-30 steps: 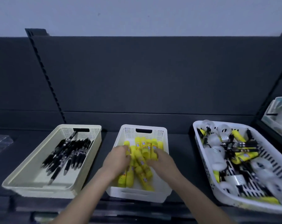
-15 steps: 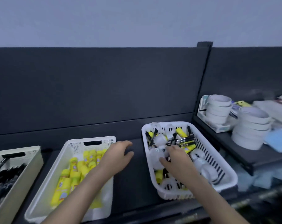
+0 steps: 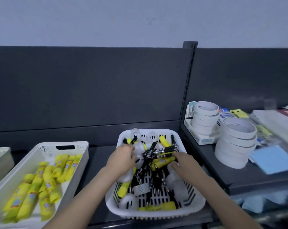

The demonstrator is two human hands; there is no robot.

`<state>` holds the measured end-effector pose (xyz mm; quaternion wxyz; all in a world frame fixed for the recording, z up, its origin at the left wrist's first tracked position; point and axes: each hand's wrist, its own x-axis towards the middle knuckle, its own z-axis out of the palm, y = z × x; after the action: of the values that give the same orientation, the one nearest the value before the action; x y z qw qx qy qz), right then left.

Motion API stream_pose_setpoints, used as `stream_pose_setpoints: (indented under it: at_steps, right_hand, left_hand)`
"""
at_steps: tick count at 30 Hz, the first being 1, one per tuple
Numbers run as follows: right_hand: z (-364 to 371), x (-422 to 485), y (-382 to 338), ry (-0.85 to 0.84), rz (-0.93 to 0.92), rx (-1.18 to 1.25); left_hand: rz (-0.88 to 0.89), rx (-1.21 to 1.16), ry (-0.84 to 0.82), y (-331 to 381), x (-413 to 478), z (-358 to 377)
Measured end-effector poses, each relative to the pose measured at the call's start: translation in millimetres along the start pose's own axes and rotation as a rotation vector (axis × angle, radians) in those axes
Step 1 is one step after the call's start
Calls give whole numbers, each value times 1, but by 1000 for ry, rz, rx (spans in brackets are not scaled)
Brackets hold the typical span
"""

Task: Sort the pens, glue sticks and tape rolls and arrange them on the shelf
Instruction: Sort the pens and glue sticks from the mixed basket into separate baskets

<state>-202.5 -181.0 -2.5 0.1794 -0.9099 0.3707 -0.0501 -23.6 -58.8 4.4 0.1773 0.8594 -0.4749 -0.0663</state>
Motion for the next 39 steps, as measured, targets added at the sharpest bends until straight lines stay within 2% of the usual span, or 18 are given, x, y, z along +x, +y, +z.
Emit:
stream_pose_setpoints:
  at_steps: [4,10,14,17,19,22,25,27,33,39]
  right_hand:
    - [4,29,-1,-56,-94,-90]
    - [16,69,-6,-67,-180,-340]
    - [28,75,-10,-98,-172,-499]
    - [24,72,-12,-70,-157,-515]
    - [14,69,-10,-76,-90,-453]
    - [-1,68,-5,-84,37,-232]
    - [-10,65,0,-174,133,97]
    - [-11,59,4,-216,183,241]
    - [-7,52,15,-95,251,374]
    - [-3,53,14,-79,264,399]
  left_hand:
    - [-73,60,-11,-2,22,1]
    - [-131,113,-155,-2,51,10]
    - [-167,183,-148,-2,63,9]
    - [-192,141,-95,0,66,4]
    - [-178,29,-85,2,69,5]
    - [-108,-116,-181,17,70,15]
    - [-52,-75,-226,30,67,31]
    - [-14,-16,-179,34,66,37]
    - [34,184,-164,48,63,48]
    - [-10,164,-194,52,63,52]
